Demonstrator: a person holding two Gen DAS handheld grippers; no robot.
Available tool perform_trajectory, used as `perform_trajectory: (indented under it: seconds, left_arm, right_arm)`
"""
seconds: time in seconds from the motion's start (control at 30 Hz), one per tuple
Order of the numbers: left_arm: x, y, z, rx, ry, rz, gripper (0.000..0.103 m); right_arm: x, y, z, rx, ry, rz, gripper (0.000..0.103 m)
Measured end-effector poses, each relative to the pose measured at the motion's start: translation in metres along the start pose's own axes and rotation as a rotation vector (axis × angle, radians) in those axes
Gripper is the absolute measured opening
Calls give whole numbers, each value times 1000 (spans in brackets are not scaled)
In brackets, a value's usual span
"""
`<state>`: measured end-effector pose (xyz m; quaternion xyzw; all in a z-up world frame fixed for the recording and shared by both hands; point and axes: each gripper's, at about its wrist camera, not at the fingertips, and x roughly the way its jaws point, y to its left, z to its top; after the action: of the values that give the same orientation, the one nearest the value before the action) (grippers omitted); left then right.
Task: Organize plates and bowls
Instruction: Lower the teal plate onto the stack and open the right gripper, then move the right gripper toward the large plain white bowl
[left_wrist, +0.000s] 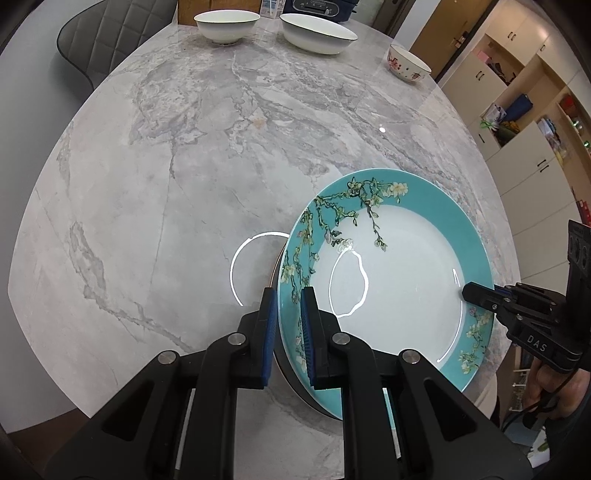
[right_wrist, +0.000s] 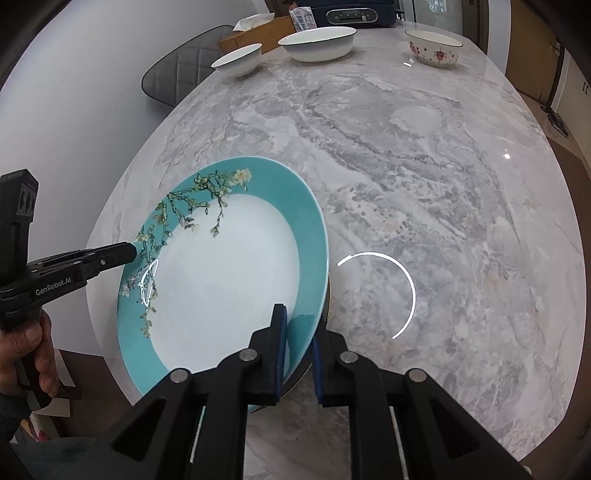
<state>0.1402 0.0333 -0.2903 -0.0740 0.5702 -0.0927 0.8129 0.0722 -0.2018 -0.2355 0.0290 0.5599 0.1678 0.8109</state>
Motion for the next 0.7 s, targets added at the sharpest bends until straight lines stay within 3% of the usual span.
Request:
perform_trajectory:
  seconds: [0.53,0.7]
  left_arm:
    - [-9,7,-4,-52,-52,-20,13]
    - [-27,15,6,-84,-102,-28,15]
  right_arm:
    - [13,11,-6,-62,55,-50,27]
    - [3,9,-4,-27,17,-12,73]
